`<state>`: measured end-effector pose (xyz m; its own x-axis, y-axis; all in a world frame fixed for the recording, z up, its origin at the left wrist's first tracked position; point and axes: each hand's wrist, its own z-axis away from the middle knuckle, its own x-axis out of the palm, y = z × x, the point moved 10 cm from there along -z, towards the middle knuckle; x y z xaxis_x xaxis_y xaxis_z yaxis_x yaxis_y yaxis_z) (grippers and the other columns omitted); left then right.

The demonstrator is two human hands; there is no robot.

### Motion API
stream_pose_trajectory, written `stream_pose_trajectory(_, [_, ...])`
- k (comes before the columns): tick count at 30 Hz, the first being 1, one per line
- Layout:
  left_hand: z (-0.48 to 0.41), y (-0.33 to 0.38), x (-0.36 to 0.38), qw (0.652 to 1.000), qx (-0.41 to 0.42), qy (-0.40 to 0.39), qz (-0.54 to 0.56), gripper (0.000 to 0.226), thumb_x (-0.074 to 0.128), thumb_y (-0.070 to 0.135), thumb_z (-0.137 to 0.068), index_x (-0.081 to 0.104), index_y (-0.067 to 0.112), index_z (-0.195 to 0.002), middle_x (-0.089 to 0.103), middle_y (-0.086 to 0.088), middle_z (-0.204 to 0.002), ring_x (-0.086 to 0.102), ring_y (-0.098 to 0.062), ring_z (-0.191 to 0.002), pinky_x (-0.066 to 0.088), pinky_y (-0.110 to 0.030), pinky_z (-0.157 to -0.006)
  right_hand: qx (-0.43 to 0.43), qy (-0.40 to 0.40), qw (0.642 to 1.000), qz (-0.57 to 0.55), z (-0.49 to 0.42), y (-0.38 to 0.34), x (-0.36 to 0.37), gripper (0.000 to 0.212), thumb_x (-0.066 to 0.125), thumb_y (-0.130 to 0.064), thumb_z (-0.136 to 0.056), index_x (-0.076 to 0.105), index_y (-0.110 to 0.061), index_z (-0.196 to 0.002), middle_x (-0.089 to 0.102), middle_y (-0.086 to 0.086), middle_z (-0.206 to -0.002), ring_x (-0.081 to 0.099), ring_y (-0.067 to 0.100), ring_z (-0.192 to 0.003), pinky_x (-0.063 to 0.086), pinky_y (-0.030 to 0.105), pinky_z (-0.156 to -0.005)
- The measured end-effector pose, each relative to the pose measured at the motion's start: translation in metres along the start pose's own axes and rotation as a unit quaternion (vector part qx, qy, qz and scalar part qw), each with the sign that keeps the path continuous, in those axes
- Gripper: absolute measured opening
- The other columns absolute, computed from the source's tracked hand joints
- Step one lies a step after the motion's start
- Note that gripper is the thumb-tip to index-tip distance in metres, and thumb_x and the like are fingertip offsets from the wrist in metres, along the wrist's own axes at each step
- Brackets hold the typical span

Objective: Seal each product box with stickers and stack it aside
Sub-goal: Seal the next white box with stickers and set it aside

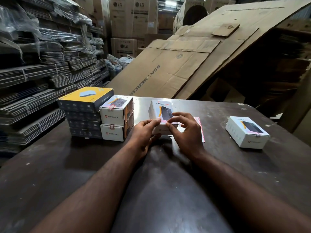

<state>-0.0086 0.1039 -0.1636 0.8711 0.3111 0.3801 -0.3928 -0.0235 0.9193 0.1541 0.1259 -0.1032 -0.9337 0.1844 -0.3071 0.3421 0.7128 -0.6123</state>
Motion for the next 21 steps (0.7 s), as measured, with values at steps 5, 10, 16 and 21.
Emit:
stream_pose_trajectory(5, [-0.003,0.000,-0.004,1.000,-0.001,0.019,-0.011,0.047,0.073,0.021,-0.091,0.056,-0.003,-0.129,0.067,-0.025,-0.122,0.067,-0.027,-0.095,0.060,-0.029,-0.074,0.007,-0.001,1.000,-0.007,-0.001,0.000,0.001,0.007,0.079,-0.018,-0.084,0.075,-0.022,-0.087,0.068,-0.006,-0.094,0.064,0.014,-0.095,0.055,0.042,-0.078])
stream_pose_trajectory(10, [-0.006,-0.003,-0.004,1.000,-0.010,0.024,-0.011,0.040,0.072,0.019,-0.092,0.056,0.001,-0.125,0.067,-0.025,-0.122,0.068,-0.029,-0.097,0.059,-0.035,-0.082,0.077,0.017,0.993,-0.091,-0.001,0.008,-0.004,0.004,0.074,-0.020,-0.091,0.070,-0.022,-0.089,0.071,-0.010,-0.084,0.068,0.006,-0.081,0.056,0.034,-0.070])
stream_pose_trajectory(16, [-0.009,-0.005,-0.005,1.000,-0.015,0.010,-0.019,0.046,0.072,0.025,-0.092,0.058,0.001,-0.129,0.070,-0.022,-0.119,0.069,-0.033,-0.111,0.060,-0.036,-0.084,0.078,0.025,0.990,-0.119,-0.001,0.003,-0.007,0.004,0.073,-0.015,-0.091,0.071,-0.018,-0.093,0.072,-0.006,-0.070,0.065,0.003,-0.062,0.044,0.016,-0.059])
stream_pose_trajectory(21, [-0.010,-0.004,-0.006,1.000,-0.018,0.001,-0.019,0.044,0.068,0.028,-0.094,0.060,0.003,-0.129,0.070,-0.021,-0.122,0.069,-0.026,-0.097,0.059,-0.031,-0.074,0.080,0.011,0.994,-0.075,-0.001,0.003,-0.003,0.009,0.075,-0.014,-0.089,0.075,-0.020,-0.095,0.075,-0.011,-0.089,0.065,0.003,-0.071,0.051,0.020,-0.063])
